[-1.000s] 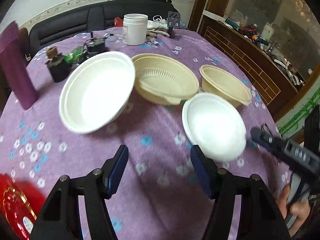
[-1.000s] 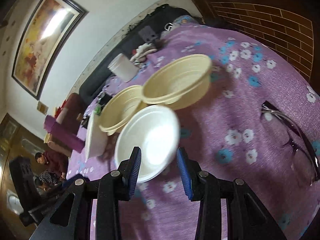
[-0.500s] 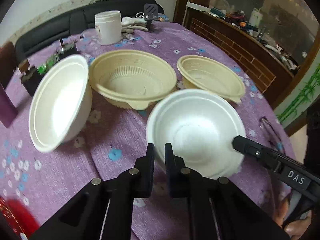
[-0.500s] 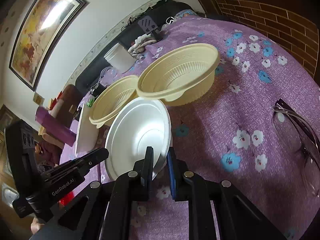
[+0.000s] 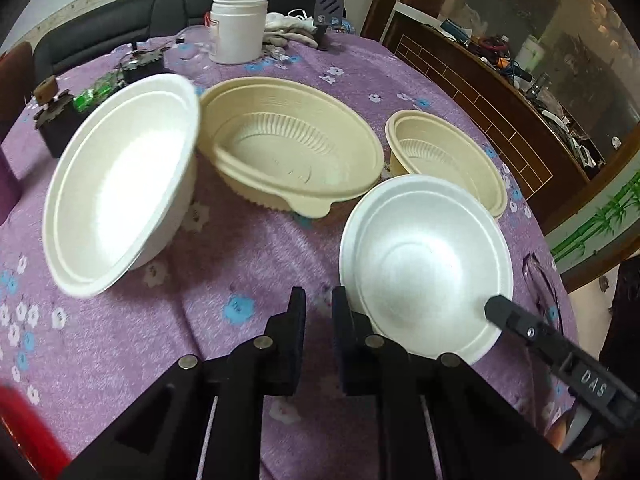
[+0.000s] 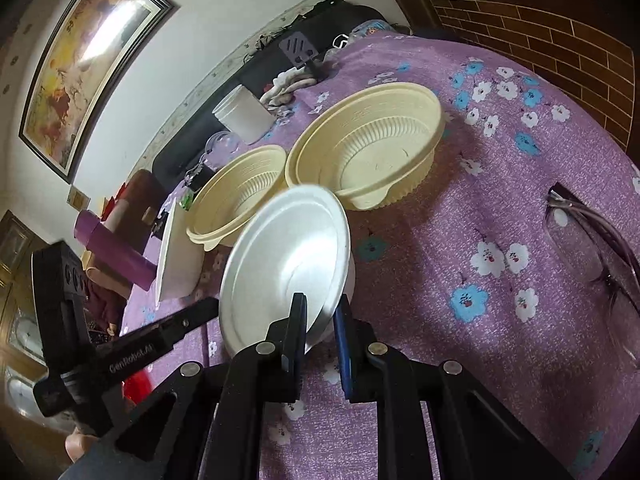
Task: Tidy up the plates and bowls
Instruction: 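Grasp the rim of the white paper bowl with the left tool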
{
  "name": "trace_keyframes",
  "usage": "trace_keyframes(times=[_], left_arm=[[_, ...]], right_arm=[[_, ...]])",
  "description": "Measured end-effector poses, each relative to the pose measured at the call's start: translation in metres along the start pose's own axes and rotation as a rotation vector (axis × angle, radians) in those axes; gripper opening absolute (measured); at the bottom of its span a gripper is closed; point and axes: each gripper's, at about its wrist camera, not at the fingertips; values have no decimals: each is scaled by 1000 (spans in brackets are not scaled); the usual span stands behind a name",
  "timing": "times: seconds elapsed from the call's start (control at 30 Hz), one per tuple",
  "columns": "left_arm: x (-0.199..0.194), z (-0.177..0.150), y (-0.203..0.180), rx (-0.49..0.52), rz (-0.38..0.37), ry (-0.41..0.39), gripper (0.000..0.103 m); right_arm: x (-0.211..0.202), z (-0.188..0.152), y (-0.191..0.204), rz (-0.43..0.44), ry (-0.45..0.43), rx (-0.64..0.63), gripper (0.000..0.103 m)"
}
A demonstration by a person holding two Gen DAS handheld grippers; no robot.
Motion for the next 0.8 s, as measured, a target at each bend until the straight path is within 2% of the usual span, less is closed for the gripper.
trace_keyframes(times=[0.03,0.1,0.13,0.17,0.23,0.43,0.63,0.8], left_arm=[[1,1,0,-4,2,7,12],[-1,1,1,-15,-6,12,20],[-3,1,4,-27,0,15,32],[-8,1,8,-49,-5,9,39],[-15,2,13,-68,-31,-10,47],[-24,4,14,-88,-50,-7,49],[-28,3,22,-103,-32,-20,51],[-19,10,12,-87,-98,-27,51]], right_arm=[[0,0,-2,0,0,4,15],[0,2,-5,9,5,17,15],[0,2,-7,4,3,22,15],[0,3,-9,0,0,24,15],[0,3,-13,2,-1,37,15],[0,5,-18,13,-1,52,15],[-3,6,-20,23,-7,49,14],[-1,6,-19,33,-1,46,14]])
Point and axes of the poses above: each gripper's, at about its wrist camera, not at the fingertips, and x roughly the way its jaws point, y to its left, z to its top, and after that the axes turned 2 degrees about -y, right-handed
